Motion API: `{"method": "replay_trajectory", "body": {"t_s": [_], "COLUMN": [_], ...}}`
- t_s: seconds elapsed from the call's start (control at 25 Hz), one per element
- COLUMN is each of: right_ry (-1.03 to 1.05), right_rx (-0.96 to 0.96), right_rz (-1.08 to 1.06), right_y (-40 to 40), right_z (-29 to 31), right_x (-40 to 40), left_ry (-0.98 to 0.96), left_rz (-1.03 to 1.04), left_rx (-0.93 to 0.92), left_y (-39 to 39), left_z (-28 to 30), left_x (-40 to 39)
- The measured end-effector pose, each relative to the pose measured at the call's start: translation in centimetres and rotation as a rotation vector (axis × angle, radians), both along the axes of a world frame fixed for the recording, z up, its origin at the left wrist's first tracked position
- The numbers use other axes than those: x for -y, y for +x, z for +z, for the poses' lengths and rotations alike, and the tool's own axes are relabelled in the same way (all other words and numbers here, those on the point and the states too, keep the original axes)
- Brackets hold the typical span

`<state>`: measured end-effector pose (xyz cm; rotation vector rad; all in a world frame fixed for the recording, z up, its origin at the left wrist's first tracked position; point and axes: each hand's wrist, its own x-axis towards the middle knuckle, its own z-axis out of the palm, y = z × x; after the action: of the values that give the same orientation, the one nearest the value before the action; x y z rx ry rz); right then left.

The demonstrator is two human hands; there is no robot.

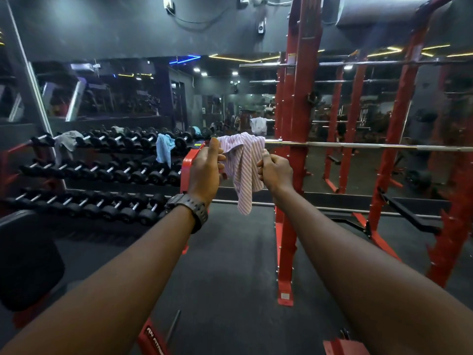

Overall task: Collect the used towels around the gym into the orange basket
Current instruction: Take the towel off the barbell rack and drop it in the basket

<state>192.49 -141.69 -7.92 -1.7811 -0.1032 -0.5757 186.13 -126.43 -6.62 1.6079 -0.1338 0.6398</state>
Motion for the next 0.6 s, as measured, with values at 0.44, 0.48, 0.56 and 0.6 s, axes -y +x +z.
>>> {"method": "replay_trajectory", "body": {"t_s": [0.44, 0.48, 0.56, 0.6], "right_ry": [-0.015, -0.028, -0.041, -0.044], "right_rx": [-0.004, -0.01, -0.02, -0.012], "right_rz": [-0.123, -0.132, -0.139, -0.132], "right_y": [29.2, 31.5, 36.1, 38.4], "right_z": [0.3, 0.6, 1.1, 1.1], "right_x": [-6.1, -6.4, -7.0, -7.3], "left_ry": [-0.014, -0.022, -0.03, -0.013], "left_rz": [-0.052, -0.063, -0.085, -0.077], "left_rx": [0.012, 0.009, 0.007, 0.0], "left_y": [30.4, 32.9, 37.5, 40.0], "left_z": [0.6, 0.9, 1.2, 1.2], "left_x": [-7.1, -7.1, -7.1, -7.2]}}
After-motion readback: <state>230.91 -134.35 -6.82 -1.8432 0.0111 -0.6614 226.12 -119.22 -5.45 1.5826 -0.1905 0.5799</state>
